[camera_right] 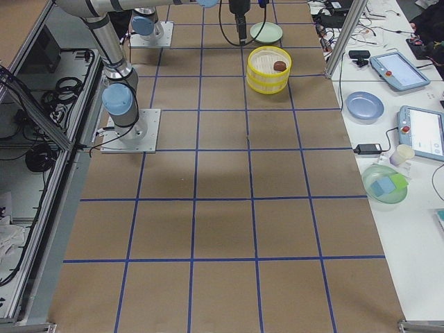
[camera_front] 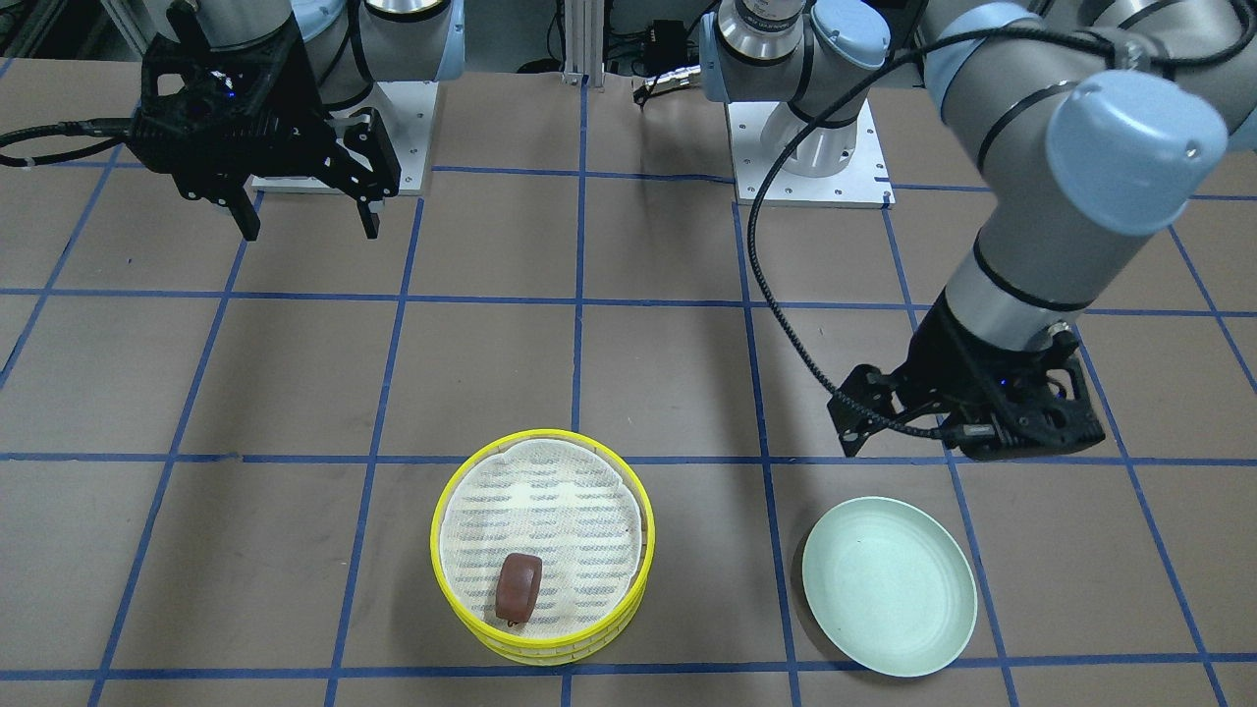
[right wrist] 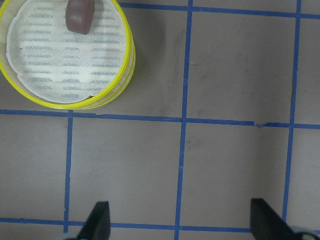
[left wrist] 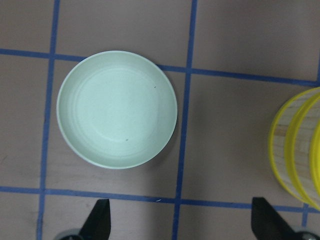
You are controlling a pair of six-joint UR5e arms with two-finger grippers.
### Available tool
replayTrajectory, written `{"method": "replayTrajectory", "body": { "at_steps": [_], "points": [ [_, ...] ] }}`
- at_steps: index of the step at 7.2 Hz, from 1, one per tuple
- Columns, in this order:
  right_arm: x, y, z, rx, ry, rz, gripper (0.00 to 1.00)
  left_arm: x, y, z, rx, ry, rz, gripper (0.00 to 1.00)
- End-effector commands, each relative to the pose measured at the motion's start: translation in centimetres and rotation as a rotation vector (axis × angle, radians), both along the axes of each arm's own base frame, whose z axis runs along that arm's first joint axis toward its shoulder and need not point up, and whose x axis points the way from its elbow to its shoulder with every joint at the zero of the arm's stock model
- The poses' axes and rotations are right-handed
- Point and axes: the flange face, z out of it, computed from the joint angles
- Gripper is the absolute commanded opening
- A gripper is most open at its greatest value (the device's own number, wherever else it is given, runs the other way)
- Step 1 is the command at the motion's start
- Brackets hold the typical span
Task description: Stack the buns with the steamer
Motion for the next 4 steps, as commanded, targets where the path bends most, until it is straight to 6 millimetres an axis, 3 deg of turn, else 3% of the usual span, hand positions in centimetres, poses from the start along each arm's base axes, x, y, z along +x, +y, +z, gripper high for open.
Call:
{"method": "replayTrajectory", "body": {
  "at_steps": [1, 2, 4],
  "points": [
    [-0.6, -0.3, 0.1, -0.005, -0.003, -0.019, 1.00, 1.0, 4.9, 4.8, 0.055, -0.041, -0.015, 1.00],
    [-1.4, -0.5, -0.1, 0.003, -0.006, -0.036, 1.00, 0.8, 6.5, 6.4, 0.058, -0.038, -0.016, 1.00],
    [-1.6, -0.4, -1.0, 0.023, -0.011, -0.043, 1.00, 0.9, 7.2, 6.6, 0.056, -0.034, -0.011, 1.00]
  ]
}}
